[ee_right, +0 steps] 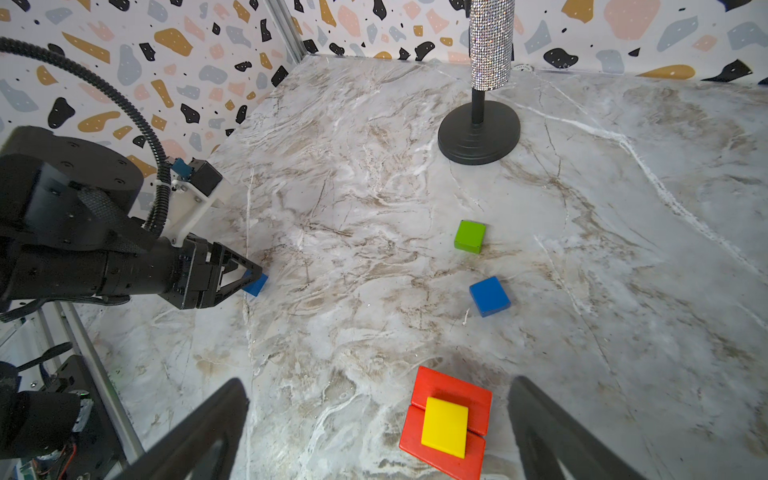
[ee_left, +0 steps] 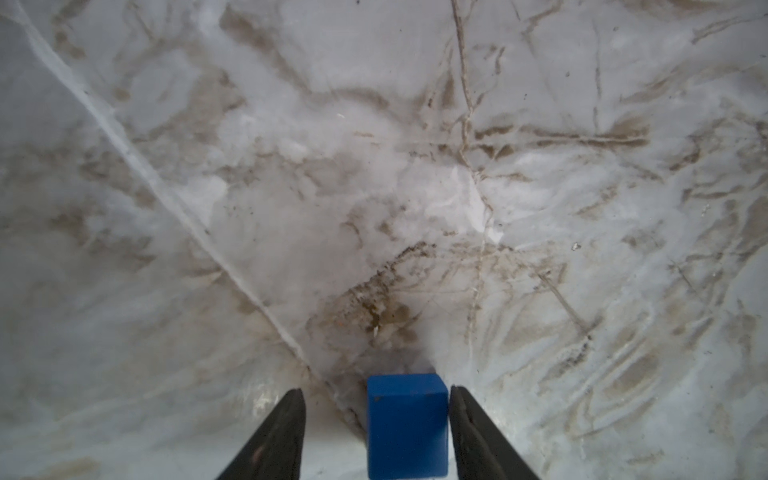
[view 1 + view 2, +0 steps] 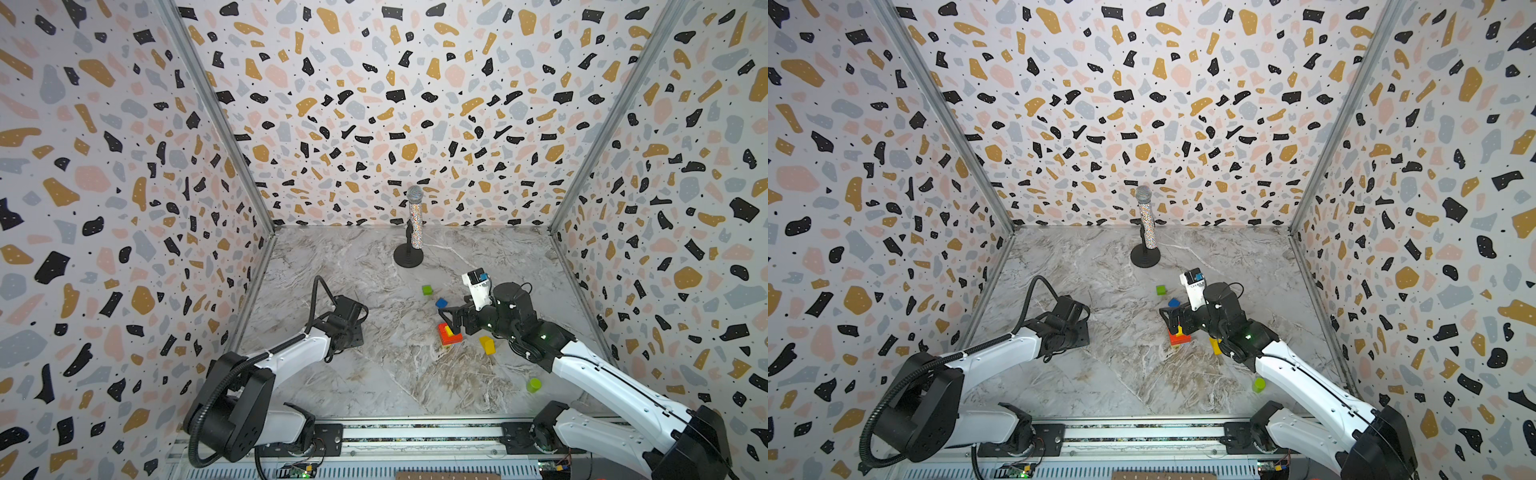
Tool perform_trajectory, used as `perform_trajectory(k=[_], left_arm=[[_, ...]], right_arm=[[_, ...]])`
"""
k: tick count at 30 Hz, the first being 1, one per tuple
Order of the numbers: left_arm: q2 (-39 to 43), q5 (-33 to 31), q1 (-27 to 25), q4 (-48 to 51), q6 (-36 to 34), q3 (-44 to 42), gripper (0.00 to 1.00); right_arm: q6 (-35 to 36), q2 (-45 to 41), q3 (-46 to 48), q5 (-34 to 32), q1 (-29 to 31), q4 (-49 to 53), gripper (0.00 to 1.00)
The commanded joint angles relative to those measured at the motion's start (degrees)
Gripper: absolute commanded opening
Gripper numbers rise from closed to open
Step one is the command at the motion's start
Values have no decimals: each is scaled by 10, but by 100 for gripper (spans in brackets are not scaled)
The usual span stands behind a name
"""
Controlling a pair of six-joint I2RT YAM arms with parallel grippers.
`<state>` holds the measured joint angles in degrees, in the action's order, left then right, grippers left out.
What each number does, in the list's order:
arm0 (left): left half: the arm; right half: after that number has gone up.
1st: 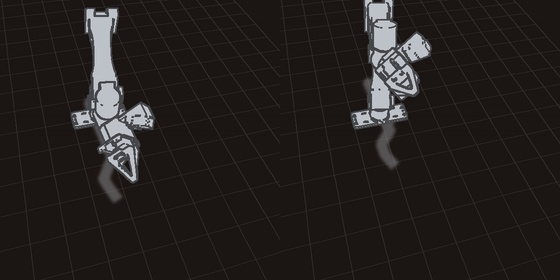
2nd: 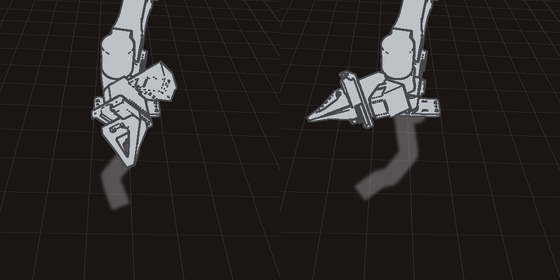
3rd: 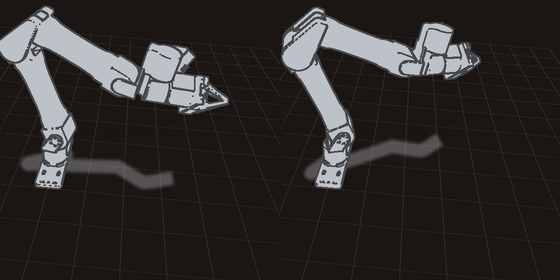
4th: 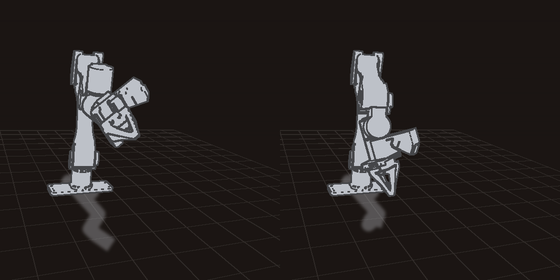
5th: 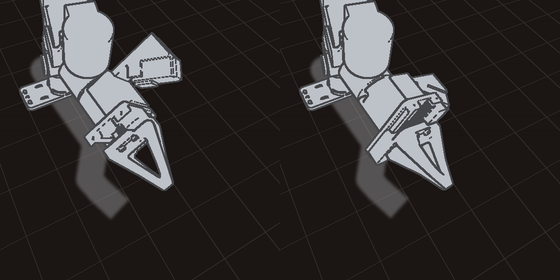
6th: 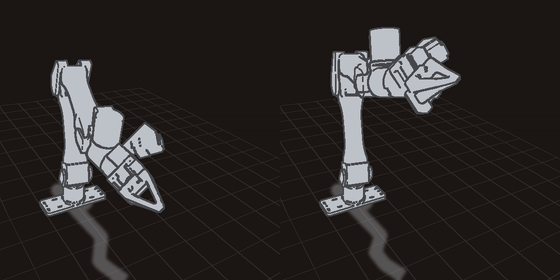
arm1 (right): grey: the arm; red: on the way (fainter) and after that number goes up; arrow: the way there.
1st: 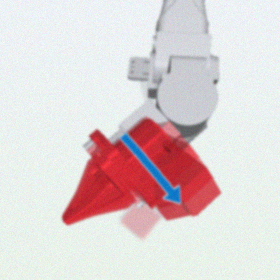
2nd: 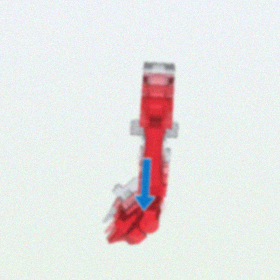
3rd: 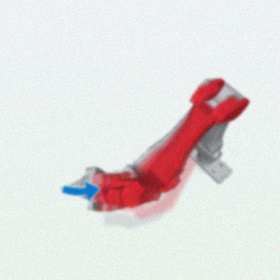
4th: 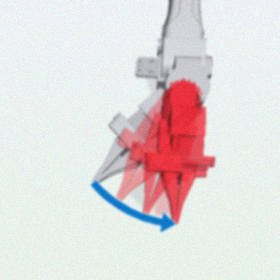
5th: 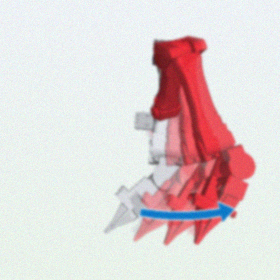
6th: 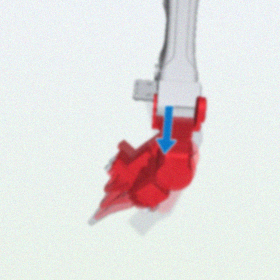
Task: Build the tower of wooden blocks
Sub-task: 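Close the left gripper on the blue block while the right gripper rises away, then lift the blue block with the left gripper while the right arm draws back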
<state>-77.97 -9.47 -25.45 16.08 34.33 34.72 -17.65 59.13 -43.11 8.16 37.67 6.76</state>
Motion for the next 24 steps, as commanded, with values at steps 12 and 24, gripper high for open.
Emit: perform_trajectory(k=[12,24], left_arm=[[-10,-3,-13,-10,-3,3,45],[-22,-2,-20,-5,-7,14,32]], right_arm=[[4,1,-4,1,0,-1,99],[4,1,-3,1,-1,-3,99]])
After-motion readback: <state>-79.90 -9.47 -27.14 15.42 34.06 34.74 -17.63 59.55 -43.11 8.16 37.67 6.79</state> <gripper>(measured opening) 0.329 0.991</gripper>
